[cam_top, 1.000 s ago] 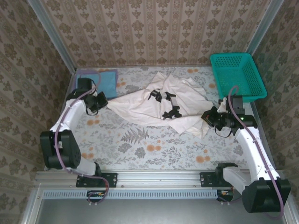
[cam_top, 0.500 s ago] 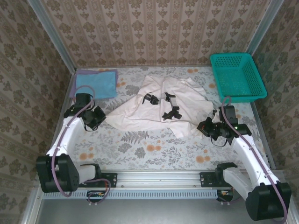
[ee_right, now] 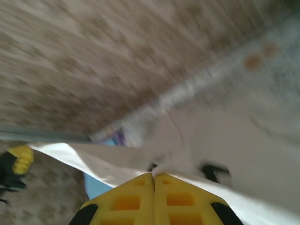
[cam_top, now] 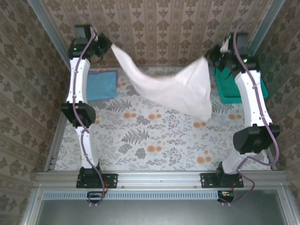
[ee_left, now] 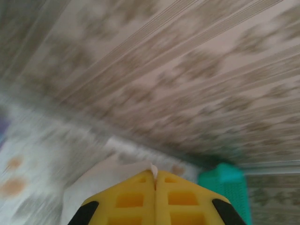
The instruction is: Fold and stack the t-shirts
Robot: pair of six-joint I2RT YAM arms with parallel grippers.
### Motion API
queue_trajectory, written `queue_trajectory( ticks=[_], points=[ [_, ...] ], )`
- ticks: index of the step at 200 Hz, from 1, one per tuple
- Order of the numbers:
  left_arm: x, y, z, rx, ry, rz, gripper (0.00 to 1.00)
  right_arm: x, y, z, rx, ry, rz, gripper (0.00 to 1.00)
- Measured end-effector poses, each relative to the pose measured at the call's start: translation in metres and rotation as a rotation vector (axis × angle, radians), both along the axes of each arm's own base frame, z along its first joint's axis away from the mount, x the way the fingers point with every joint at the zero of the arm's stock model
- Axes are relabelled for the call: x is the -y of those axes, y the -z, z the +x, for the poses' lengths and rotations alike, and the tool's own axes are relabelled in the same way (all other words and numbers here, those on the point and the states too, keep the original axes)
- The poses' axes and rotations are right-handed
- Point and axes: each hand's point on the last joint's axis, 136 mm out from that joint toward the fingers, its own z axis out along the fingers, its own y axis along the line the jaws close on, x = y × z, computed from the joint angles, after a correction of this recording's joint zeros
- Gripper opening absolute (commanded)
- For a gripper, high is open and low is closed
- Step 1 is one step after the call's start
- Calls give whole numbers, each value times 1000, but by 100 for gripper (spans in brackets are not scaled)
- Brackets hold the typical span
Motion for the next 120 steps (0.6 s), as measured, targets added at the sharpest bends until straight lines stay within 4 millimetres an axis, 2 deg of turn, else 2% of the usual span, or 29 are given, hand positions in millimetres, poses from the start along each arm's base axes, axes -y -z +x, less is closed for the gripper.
queue_trajectory(
  ticks=[10,12,15,29,38,42,48,57,65,74,78,84,89,90,91,95,103,105,107,109,110,120],
  points=[
    [-3,-33,-7,78,10,-27,0,3,-49,-7,113,6,-34,0],
    [-5,-39,-10,88,11,-29,0,3,-53,-8,121,7,-38,0],
    [-7,-46,-14,100,10,-33,0,4,-70,-15,158,9,-47,0],
    [-20,-84,-47,156,3,-31,0,6,-116,-45,263,11,-85,0],
    [-28,-98,-73,179,-5,-24,0,6,-132,-67,301,9,-110,0],
    [-32,-106,-92,198,-14,-16,0,6,-136,-78,308,7,-120,0],
    [-36,-110,-109,211,-24,-8,0,6,-137,-89,309,2,-130,0],
    [-39,-118,-150,242,-34,5,0,4,-132,-110,297,-10,-146,0],
    [-40,-120,-180,270,-37,14,0,2,-119,-128,271,-19,-150,0],
    [-41,-113,-212,284,-39,28,0,1,-93,-147,217,-33,-144,0],
    [-40,-105,-225,282,-35,34,0,-1,-83,-154,195,-39,-137,0],
    [-39,-89,-244,271,-31,45,0,-4,-56,-169,146,-53,-122,0],
    [-40,-78,-254,260,-31,53,0,-6,-41,-176,127,-63,-117,0],
    [-39,-75,-256,256,-30,54,0,-7,-29,-181,103,-67,-107,0],
    [-39,-67,-258,243,-29,56,0,-7,-29,-181,103,-67,-107,0],
    [-39,-58,-267,238,-28,63,0,-9,-13,-188,80,-77,-100,0],
    [-38,-24,-283,184,-18,72,1,-14,28,-203,2,-94,-79,0],
    [-37,-9,-288,160,-15,73,2,-16,43,-209,-28,-100,-66,0],
    [-37,-4,-290,153,-14,75,3,-16,46,-210,-34,-103,-64,0],
    [-37,10,-293,123,-12,77,4,-18,65,-217,-68,-112,-55,0],
    [-37,15,-295,113,-13,77,5,-18,65,-217,-68,-112,-55,0],
    [-37,71,-310,-6,-6,83,11,-25,117,-236,-175,-134,-20,0]
  ],
)
